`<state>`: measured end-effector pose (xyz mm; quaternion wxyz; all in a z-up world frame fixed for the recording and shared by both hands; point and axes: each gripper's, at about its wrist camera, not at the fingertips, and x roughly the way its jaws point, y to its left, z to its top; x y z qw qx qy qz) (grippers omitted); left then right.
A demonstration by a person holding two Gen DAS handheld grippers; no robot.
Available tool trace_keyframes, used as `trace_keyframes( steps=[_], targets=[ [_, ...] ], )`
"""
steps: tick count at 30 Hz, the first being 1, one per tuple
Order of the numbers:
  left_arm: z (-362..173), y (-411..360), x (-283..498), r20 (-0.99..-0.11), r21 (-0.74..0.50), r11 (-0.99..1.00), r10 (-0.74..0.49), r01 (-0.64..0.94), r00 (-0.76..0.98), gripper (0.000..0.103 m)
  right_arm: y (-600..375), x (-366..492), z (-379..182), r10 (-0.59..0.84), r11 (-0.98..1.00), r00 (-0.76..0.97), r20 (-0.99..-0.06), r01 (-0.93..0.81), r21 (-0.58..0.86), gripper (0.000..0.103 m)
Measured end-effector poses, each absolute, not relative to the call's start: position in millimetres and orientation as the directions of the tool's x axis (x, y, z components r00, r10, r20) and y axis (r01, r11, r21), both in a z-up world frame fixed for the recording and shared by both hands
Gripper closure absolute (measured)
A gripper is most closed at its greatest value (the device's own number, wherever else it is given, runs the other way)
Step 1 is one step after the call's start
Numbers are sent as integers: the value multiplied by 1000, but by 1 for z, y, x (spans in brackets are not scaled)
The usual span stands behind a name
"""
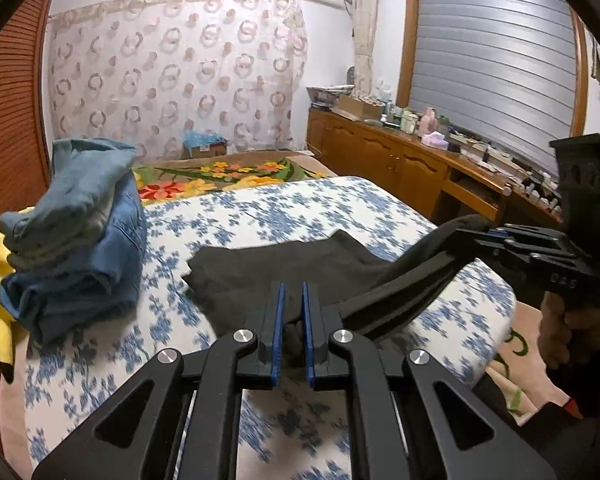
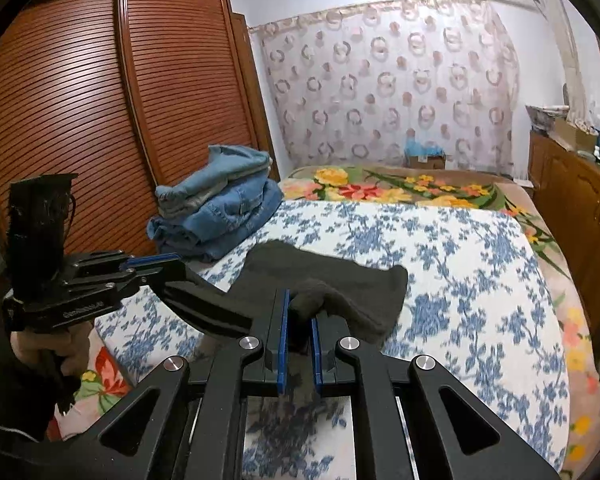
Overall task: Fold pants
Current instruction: 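Lift and fold the held end over toward the waistband with both grippers, then open both grippers and release the folded garment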
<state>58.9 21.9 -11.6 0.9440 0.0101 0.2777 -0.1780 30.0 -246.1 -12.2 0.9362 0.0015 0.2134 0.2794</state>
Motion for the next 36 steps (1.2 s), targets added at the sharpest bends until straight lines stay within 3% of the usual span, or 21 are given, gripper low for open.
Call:
trace_keyframes(
  steps=[19, 31, 35, 36],
  targets=[
    [-1, 20, 120, -527, -33, 956, -264, 291, 808, 93, -225, 103, -12, 474, 872, 772, -424, -479, 103, 94],
    [-28, 23, 147, -587, -44, 964, -238, 263, 774, 92, -203, 132, -39, 397, 894, 770, -499, -449, 18, 94],
    [-28, 24, 146, -591, -39, 966, -228, 255, 774, 79, -200, 132, -38, 380, 899, 778, -501, -438, 1, 88],
    [-28, 24, 145, -589, -37, 968, -223, 250, 777, 69, -201, 132, -37, 382, 899, 780, -495, -437, 5, 86]
  ],
)
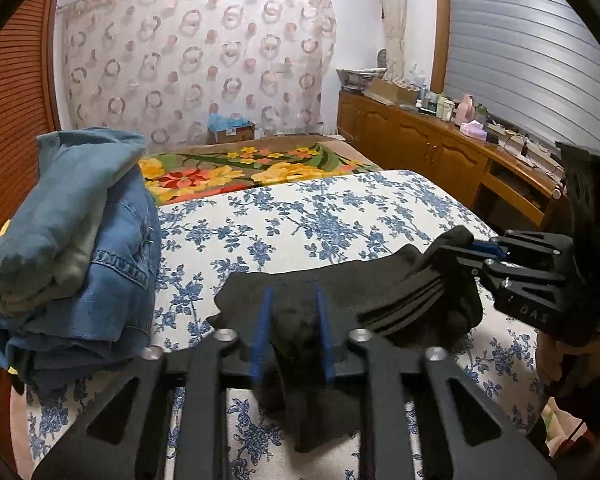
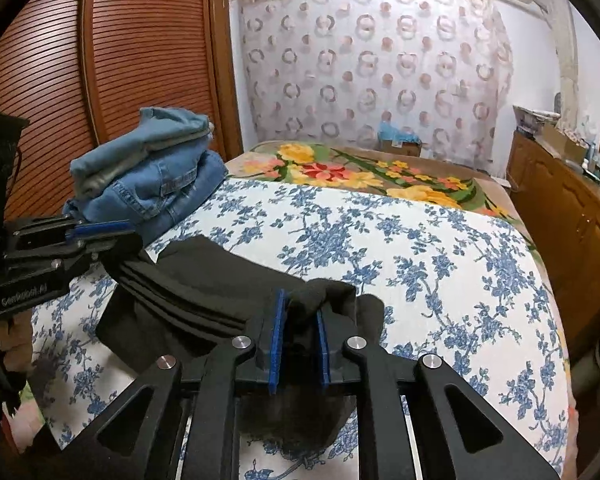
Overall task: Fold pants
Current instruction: 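Open both grippers and release the folded garment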
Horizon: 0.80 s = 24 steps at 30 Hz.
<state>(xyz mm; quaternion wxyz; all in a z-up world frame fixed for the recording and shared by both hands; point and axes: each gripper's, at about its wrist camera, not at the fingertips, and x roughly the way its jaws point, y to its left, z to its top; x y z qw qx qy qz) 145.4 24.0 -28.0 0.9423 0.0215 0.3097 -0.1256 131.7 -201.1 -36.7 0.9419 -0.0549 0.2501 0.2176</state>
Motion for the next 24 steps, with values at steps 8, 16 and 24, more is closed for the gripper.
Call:
trace_keyframes(
  steps=[8, 16, 24],
  targets=[
    [-35, 27, 136, -587, -50, 968, -229, 248, 777, 32, -216, 134, -30, 375, 909, 794, -478, -417, 20, 59],
    [-61, 25, 128, -650, -47, 960, -240, 277, 721, 32, -242, 116, -42, 380, 908, 775, -505, -415, 47, 59],
    [-86, 26, 134, -709, -40, 965, -211, 260, 673, 32, -248, 115, -60, 416, 889, 701, -579, -447, 98, 60]
  ],
)
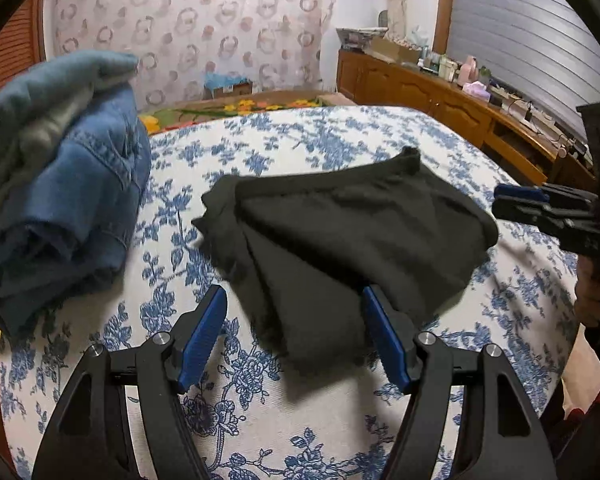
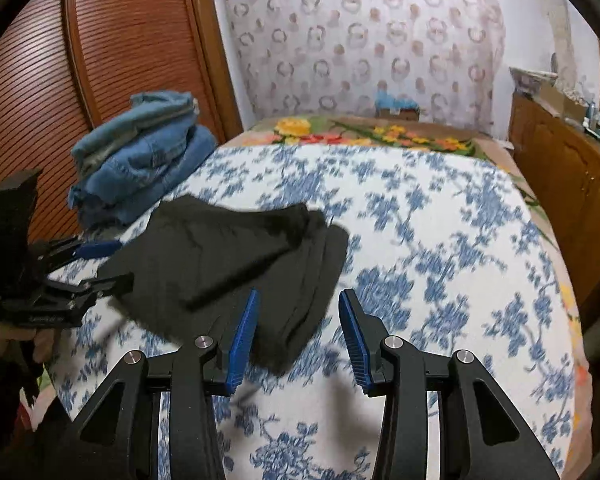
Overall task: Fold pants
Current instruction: 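Open both grippers and release the folded garment, then close both grippers on the folded edge of the black garment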
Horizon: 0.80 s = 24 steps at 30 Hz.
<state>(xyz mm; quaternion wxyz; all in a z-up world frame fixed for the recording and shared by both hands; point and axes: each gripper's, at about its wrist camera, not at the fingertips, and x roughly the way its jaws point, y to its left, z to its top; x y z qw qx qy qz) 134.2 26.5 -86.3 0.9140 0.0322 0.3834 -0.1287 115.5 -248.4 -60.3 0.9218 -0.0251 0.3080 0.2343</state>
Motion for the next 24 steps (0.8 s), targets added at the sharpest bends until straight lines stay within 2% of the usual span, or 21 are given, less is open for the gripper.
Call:
trace_keyframes(
  steps=[12, 14, 15, 16, 20, 24],
  targets=[
    [-94, 29, 138, -735, -53, 967, -206, 248, 646, 32, -239, 128, -79, 406, 868, 614, -677, -491, 75, 73],
    [-94, 29, 138, -736, -54, 967, -207, 249, 645, 32, -240, 131, -78, 411, 865, 609, -678, -494, 81, 80],
    [-94, 29, 138, -736, -54, 967, -206, 248, 645, 32, -241, 132, -78, 411, 864, 609, -679, -497, 79, 92],
    [-94, 29, 138, -736, -52, 967, -206, 249, 645, 32, -241, 132, -78, 408, 863, 610, -679, -501, 68, 95],
    [-95, 29, 139, -739, -52, 967, -205, 249, 641, 32, -253, 124, -68, 343, 889, 684, -644, -459, -14, 97],
    [-95, 29, 139, -741, -53, 967, -206, 250, 639, 32, -263, 122, -69, 354, 892, 676, -646, -452, 16, 97]
  ],
)
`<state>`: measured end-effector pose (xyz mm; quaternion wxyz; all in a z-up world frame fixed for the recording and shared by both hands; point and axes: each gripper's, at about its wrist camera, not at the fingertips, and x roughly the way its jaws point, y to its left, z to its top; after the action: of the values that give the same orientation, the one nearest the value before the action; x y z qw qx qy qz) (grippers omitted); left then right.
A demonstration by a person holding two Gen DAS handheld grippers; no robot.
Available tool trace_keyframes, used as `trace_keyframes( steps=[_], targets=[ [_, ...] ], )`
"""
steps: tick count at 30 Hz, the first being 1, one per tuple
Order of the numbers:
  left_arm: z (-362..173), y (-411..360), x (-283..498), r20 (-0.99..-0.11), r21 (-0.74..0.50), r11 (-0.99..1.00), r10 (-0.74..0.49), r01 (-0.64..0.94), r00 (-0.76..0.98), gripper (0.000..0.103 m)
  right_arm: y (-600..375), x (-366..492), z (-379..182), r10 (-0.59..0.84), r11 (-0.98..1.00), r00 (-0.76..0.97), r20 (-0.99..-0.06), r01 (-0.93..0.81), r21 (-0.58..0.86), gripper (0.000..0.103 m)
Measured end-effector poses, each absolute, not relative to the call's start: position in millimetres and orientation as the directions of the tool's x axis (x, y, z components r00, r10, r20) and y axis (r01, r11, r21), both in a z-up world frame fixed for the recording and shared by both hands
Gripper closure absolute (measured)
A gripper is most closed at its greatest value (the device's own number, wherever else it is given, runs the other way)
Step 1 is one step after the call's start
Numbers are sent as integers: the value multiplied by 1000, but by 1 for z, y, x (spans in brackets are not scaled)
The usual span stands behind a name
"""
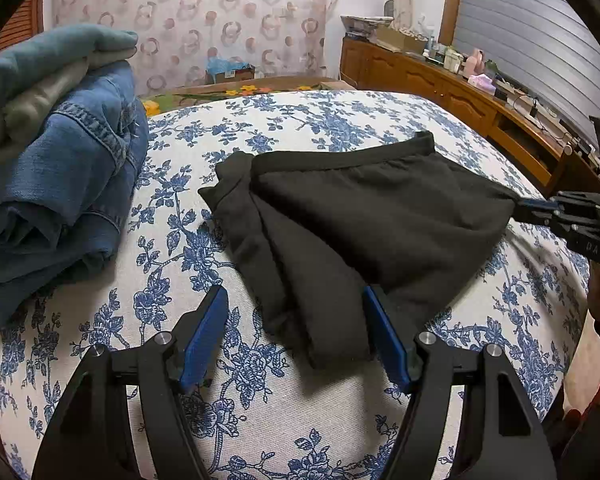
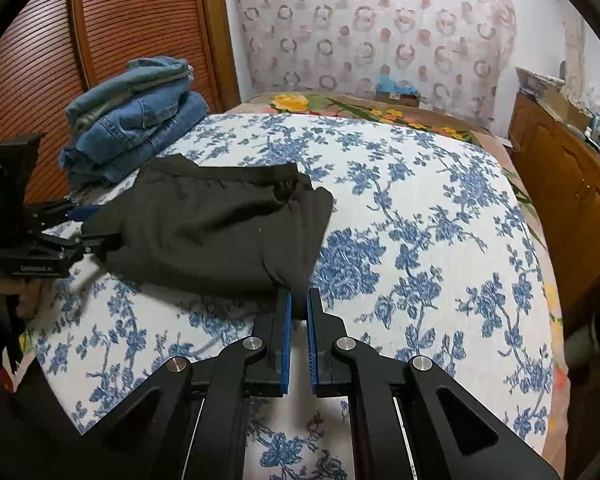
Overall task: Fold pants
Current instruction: 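Close both grippers on the folded edge of the black garment, then lift and fold the held edge over the waistband with both grippers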
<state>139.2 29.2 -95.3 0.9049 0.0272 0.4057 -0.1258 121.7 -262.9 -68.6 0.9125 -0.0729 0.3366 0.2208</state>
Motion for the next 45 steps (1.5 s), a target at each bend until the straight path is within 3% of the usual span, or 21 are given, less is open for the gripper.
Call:
trace_keyframes(
  steps=[2, 7, 10, 11, 15, 17, 18, 19, 23, 36, 45],
  targets=[
    [-95, 29, 140, -741, -55, 967, -206, 248, 639, 32, -261, 121, -71, 367, 887, 665, -650, -461, 29, 96],
    [-96, 30, 141, -741, -59, 967, -210, 249, 638, 33, -268, 116, -65, 396, 891, 686, -611, -447, 75, 75],
    [-95, 28, 139, -735, -67, 962, -228, 265, 639, 44, -277, 112, -60, 449, 878, 683, -576, -457, 142, 71],
    [-95, 27, 138, -730, -70, 959, -237, 275, 641, 52, -277, 113, -61, 451, 877, 680, -578, -457, 147, 71],
    [-92, 21, 136, -726, -87, 951, -264, 296, 635, 67, -270, 132, -74, 440, 882, 638, -631, -438, 173, 71],
    [-91, 20, 136, -724, -101, 947, -280, 304, 630, 78, -271, 141, -81, 449, 881, 620, -644, -427, 203, 83],
    [-91, 21, 136, -722, -103, 946, -284, 307, 631, 82, -271, 144, -82, 466, 873, 611, -640, -432, 224, 95],
    [-89, 22, 136, -717, -101, 946, -283, 307, 637, 86, -273, 144, -80, 477, 870, 617, -626, -431, 239, 97],
    [-88, 23, 134, -714, -96, 949, -276, 301, 644, 87, -286, 138, -72, 495, 868, 657, -569, -406, 286, 98],
    [-70, 24, 88, -672, -141, 932, -338, 334, 659, 88, -295, 93, -63, 526, 845, 629, -573, -459, 273, 98],
    [-72, 14, 42, -694, -155, 927, -348, 342, 631, 85, -313, 42, -60, 537, 838, 614, -579, -469, 279, 98]
  ],
)
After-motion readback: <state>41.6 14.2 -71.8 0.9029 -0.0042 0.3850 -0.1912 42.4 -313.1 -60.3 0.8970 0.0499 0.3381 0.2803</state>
